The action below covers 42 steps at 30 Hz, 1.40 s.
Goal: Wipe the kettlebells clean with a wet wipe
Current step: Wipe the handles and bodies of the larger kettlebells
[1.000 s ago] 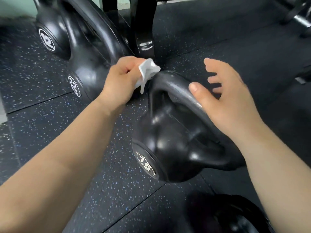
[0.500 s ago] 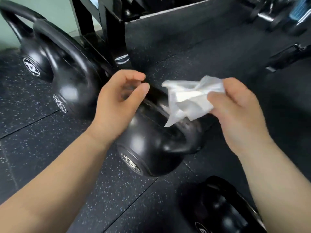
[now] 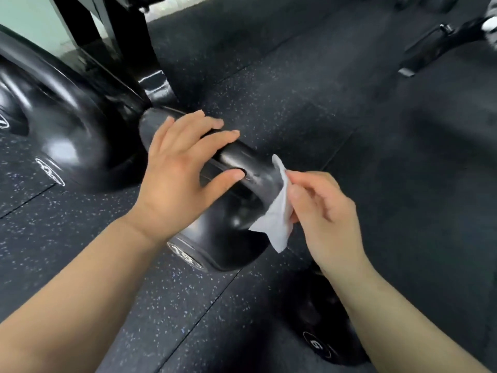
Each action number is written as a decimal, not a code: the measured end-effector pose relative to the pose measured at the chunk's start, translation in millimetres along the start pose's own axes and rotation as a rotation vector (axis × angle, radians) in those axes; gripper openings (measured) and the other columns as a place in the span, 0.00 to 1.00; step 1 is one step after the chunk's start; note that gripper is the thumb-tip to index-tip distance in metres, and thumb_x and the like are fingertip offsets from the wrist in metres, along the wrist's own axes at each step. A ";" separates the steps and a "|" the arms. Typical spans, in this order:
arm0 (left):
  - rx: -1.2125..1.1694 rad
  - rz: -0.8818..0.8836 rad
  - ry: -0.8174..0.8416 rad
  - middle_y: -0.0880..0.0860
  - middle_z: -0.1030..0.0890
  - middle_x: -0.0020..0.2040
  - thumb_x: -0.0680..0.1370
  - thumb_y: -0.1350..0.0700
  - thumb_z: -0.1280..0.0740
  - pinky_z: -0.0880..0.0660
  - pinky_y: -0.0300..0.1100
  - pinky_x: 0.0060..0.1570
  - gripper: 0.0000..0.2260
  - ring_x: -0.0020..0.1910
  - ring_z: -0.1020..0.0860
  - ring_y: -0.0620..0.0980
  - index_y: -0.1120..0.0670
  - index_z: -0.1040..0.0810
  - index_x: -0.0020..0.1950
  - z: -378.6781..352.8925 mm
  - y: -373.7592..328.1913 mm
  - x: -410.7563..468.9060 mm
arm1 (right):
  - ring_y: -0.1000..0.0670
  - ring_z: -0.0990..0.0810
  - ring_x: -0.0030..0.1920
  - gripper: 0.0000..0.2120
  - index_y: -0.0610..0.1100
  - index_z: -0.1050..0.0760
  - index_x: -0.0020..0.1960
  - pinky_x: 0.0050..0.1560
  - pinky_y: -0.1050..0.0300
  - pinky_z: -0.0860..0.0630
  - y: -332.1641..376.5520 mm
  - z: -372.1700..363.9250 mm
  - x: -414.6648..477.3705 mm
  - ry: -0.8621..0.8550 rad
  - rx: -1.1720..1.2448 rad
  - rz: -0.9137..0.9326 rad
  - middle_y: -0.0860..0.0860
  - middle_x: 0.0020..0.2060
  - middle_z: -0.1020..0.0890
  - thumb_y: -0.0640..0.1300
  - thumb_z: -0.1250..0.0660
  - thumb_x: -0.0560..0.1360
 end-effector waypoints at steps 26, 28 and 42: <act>-0.103 -0.001 0.013 0.48 0.30 0.60 0.72 0.36 0.44 0.50 0.52 0.67 0.22 0.66 0.38 0.51 0.46 0.32 0.60 -3.3 4.3 -1.9 | 0.60 0.40 0.18 0.24 0.47 0.40 0.19 0.20 0.69 0.39 -17.7 -3.8 48.9 0.229 0.026 -0.440 0.57 0.17 0.37 0.33 0.44 0.72; -0.109 0.008 0.017 0.48 0.30 0.60 0.72 0.35 0.44 0.51 0.51 0.68 0.22 0.66 0.39 0.50 0.46 0.32 0.60 -3.2 2.9 -2.0 | 0.57 0.37 0.17 0.15 0.42 0.37 0.24 0.19 0.71 0.39 -29.1 -2.4 54.8 0.259 -0.117 -0.506 0.53 0.18 0.36 0.32 0.45 0.68; -0.087 0.028 -0.007 0.58 0.25 0.60 0.70 0.43 0.39 0.52 0.52 0.67 0.20 0.66 0.39 0.51 0.49 0.30 0.59 -5.9 1.0 -2.3 | 0.60 0.25 0.50 0.03 0.48 0.23 0.43 0.53 0.68 0.29 -6.7 -14.7 10.5 -0.075 -0.306 0.454 0.58 0.46 0.22 0.42 0.35 0.71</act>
Point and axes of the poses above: each hand's wrist, its own x-axis towards the middle knuckle, its own z-axis out of the back of the hand, y = z × x, the point moved 1 cm from there along x, towards the middle knuckle
